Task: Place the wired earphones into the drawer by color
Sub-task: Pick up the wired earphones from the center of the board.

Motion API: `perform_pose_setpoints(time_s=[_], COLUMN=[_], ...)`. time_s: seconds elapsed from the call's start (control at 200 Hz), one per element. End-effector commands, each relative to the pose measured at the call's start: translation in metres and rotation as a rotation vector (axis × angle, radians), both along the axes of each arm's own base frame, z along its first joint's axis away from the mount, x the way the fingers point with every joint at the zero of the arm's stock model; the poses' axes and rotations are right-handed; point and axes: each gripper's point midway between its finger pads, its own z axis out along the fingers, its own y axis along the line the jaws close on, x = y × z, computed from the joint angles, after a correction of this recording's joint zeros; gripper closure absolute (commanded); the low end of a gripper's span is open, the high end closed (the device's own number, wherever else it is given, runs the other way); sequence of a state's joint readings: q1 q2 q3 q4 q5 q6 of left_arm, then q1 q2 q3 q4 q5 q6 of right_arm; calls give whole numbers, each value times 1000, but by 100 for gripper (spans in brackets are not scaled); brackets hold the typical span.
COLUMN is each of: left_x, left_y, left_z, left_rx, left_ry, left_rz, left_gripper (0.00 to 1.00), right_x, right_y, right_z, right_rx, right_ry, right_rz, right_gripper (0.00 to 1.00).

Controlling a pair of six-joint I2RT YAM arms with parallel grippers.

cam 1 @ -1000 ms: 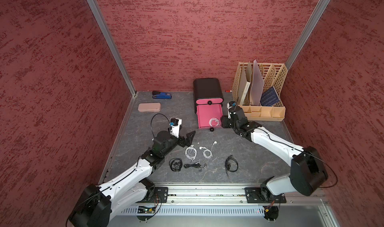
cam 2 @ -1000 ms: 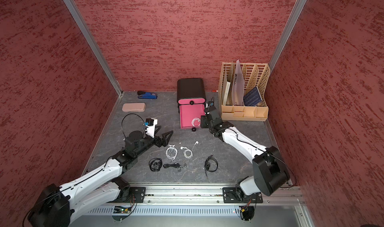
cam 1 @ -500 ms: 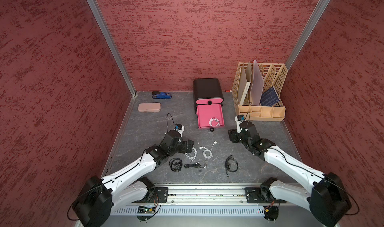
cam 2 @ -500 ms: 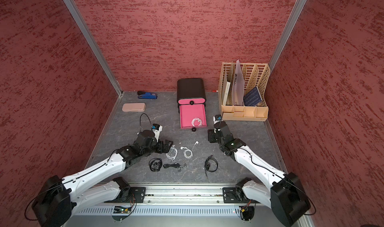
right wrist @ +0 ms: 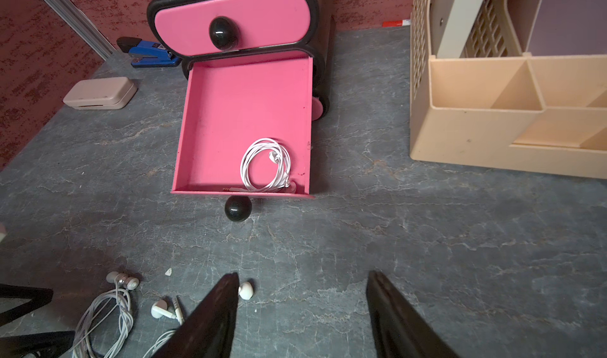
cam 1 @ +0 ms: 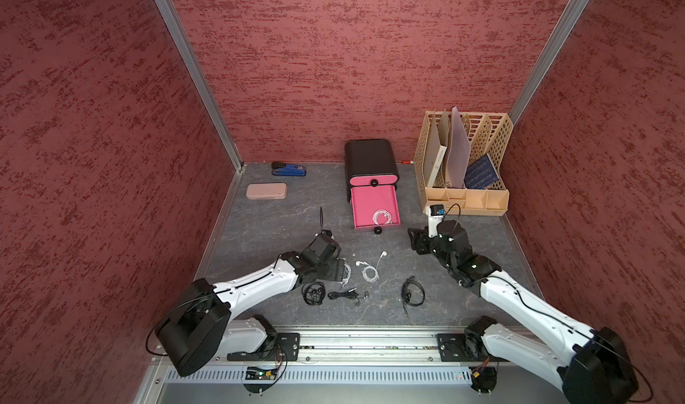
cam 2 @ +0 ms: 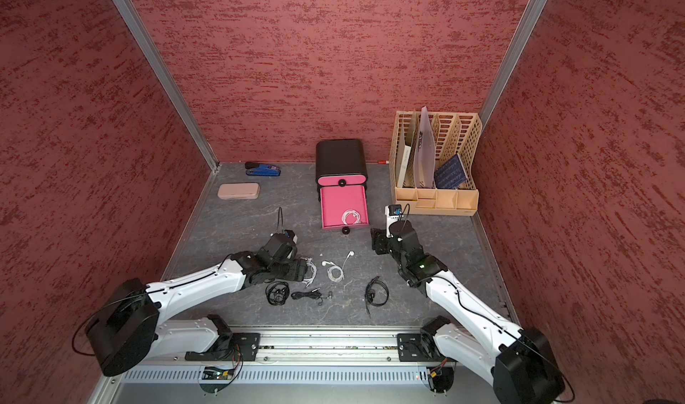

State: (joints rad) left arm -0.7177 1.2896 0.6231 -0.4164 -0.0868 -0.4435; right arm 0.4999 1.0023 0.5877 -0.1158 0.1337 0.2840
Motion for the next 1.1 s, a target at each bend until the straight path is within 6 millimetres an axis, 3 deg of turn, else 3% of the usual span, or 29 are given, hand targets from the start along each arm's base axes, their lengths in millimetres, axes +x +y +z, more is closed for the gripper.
perform_pose_setpoints(time_s=[0.0, 0.927, 1.092], left_x=[9, 18, 17], left_y=[-2, -8, -7], left_z=[6, -20, -23], left_rx=[10, 32, 53], left_ry=[-24, 50, 69], left_rz=[15, -6, -10], left_gripper=[16, 70, 74], right_x=[2, 3, 3], right_y=[1, -4, -5], right_z=[6, 3, 3], right_rx=[25, 3, 3], right_ry=[-23, -24, -25], right_rz=[0, -24, -24], right_gripper=[34, 34, 34])
